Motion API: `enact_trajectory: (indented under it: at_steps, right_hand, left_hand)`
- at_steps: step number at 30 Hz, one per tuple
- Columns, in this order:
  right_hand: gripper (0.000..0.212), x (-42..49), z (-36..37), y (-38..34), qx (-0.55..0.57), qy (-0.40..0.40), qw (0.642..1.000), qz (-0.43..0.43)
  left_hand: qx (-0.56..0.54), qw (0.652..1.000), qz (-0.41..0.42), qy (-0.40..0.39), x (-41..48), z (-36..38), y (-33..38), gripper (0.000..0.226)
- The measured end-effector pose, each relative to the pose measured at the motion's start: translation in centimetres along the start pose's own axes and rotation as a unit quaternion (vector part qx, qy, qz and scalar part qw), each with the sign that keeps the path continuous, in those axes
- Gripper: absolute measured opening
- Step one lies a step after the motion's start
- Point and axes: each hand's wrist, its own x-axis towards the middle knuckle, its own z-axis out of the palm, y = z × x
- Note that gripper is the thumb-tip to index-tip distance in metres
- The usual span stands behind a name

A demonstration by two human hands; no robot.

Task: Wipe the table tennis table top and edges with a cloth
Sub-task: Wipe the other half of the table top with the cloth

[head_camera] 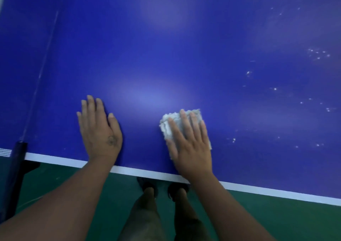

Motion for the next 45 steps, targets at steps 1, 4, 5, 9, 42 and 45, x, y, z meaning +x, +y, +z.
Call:
enact_trajectory:
  at_steps: [1,4,5,9,42,45]
  right_hand:
    - [0.058,0.1,-0.7,2.4,-0.011,0.005,1.0,0.024]
    - [0.057,-0.2,-2.5,8.9,-0.04,0.011,0.996,0.079]
    - [0.057,-0.6,-2.9,10.4,-0.051,0.009,0.995,0.088]
    - [0.06,-1.9,-2.7,10.8,-0.037,0.001,0.995,0.094]
    - [0.061,7.7,-4.8,16.4,-0.042,0.004,0.977,0.211]
    - [0.059,12.5,-3.6,11.6,-0.021,0.018,0.992,0.125]
  left_hand:
    - [-0.001,1.0,0.012,-0.001,-0.1,0.8,2.3,0.061]
    - [0.029,1.0,0.009,-0.005,0.6,3.3,8.8,0.066]
    - [0.039,0.999,0.003,-0.007,1.0,4.1,10.9,0.07]
    - [0.079,0.996,0.031,0.004,2.6,6.9,16.1,0.076]
    - [0.059,0.997,0.031,0.042,3.1,7.1,16.8,0.07]
    - [0.054,0.997,0.03,0.038,3.3,6.9,16.8,0.069]
